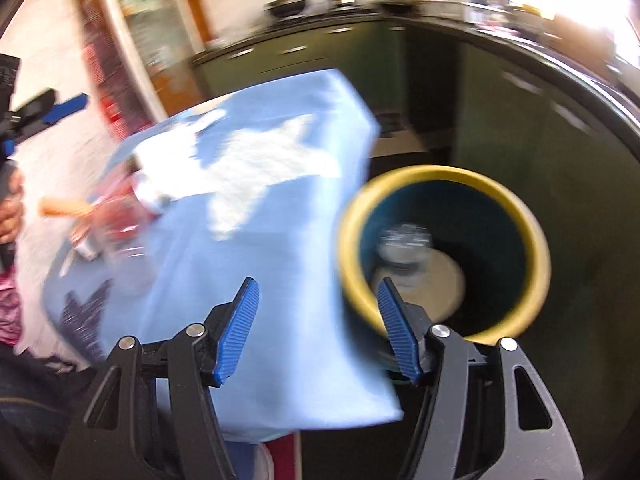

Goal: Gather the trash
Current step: 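Grasp the clear plastic cup with the right gripper, then carry the plastic cup to the bin and release it with the right gripper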

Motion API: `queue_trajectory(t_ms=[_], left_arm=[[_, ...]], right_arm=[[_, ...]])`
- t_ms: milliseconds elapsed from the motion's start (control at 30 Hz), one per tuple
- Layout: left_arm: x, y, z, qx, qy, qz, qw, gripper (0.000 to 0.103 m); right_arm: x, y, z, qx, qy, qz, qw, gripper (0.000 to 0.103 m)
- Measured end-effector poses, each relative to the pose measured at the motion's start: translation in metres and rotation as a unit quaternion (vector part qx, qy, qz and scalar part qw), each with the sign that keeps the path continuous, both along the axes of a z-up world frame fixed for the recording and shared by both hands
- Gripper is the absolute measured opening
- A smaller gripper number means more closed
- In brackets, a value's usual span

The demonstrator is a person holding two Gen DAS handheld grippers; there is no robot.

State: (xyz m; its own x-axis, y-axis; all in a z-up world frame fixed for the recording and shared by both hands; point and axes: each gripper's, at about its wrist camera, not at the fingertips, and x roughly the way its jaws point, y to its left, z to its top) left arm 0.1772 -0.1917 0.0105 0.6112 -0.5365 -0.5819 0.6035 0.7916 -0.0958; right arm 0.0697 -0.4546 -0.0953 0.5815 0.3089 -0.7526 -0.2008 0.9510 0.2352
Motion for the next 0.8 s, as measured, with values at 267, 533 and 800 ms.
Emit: queue_trajectory(t_ms=[267,533,800], left_arm=[[-0.031,0.098,-0.019,0.006,-0.052,0.126,0.9907,0.097],[-0.044,0.131,-0.031,-0.004,-0.051,0.150,0.9873,0.097],[-0.045,0.129,-0.039,-0.014,-0.042,0.140,0.9892,0.097]], right_arm=[[0.014,0.076,0.006,0.051,0.008,0.135,0.990,0.059],[0.024,0.132,-0.010,0.045,0.013,0.199,0.979,0.067],[0.029,0.142,-0.021,0.036,0.014,0.191,0.981,0.054]])
